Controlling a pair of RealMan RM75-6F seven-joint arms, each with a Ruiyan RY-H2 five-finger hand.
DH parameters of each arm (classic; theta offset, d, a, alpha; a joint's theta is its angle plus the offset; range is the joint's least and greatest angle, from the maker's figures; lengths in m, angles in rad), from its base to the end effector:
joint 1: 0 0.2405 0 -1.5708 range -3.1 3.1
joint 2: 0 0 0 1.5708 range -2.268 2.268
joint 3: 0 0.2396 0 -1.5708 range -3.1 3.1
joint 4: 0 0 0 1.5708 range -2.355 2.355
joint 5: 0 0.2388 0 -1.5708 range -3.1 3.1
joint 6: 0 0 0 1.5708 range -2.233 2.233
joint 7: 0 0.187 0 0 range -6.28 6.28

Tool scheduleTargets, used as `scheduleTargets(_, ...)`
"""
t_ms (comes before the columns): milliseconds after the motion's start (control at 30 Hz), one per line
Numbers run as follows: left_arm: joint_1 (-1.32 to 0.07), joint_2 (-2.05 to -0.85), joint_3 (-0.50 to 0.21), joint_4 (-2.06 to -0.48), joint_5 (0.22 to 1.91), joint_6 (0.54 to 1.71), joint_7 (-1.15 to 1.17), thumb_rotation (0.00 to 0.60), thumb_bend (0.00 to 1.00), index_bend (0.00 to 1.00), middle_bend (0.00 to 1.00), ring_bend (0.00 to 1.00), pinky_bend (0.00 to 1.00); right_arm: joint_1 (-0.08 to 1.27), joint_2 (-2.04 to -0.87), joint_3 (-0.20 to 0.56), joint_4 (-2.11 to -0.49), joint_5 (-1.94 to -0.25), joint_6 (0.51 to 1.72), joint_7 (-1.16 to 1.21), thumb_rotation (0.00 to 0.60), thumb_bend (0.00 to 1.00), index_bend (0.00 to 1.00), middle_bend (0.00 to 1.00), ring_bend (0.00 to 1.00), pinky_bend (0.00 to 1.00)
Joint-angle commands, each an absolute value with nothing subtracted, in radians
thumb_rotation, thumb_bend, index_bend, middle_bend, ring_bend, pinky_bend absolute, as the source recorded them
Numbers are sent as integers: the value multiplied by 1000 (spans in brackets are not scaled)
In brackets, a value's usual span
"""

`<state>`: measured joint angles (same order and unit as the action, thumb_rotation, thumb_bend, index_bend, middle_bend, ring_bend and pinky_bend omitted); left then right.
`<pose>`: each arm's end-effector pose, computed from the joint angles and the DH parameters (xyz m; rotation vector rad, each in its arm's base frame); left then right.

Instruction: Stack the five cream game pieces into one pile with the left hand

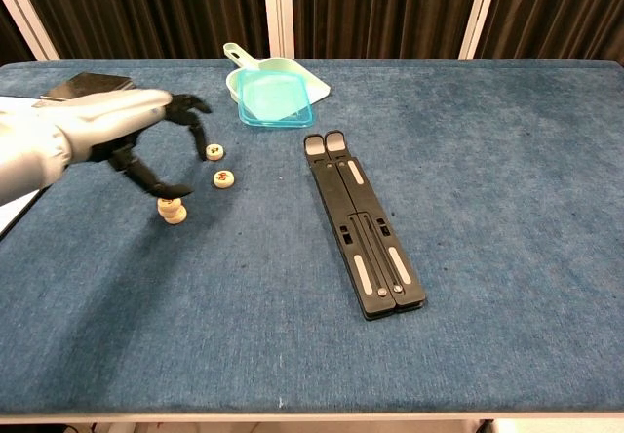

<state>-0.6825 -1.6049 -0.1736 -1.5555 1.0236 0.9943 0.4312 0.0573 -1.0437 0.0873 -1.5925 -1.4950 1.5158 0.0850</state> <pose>-0.1247 0.3469 -0.0817 -1.8324 -1.0845 -0.8981 -0.3190 -0.2259 0.1648 1.3266 -0.8589 0.9270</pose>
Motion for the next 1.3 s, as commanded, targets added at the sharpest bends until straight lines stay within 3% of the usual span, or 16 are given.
scheduleTargets(33, -739, -1644, -212, -1515, 955, 942, 462, 600, 265, 387, 33, 0, 0, 56, -1044, 87, -1591, -1495, 1516, 87, 600, 48, 0, 0, 0, 0)
scheduleTargets(533, -852, -1748, -229, -1355, 707, 910, 614, 600, 289, 410, 33, 0, 0, 57, -1052, 88, -1556, -1489, 1508, 121, 600, 48, 0, 0, 0, 0)
scheduleTargets(1033, -859, -1770, -212, -1302, 713, 918, 580, 600, 304, 444, 34, 0, 0, 59, -1055, 90, -1547, -1480, 1499, 126, 600, 48, 0, 0, 0, 0)
scheduleTargets(1300, -861, -1776, -208, -1279, 734, 918, 562, 600, 378, 550, 73, 0, 0, 60, -1053, 91, -1553, -1478, 1496, 119, 600, 48, 0, 0, 0, 0)
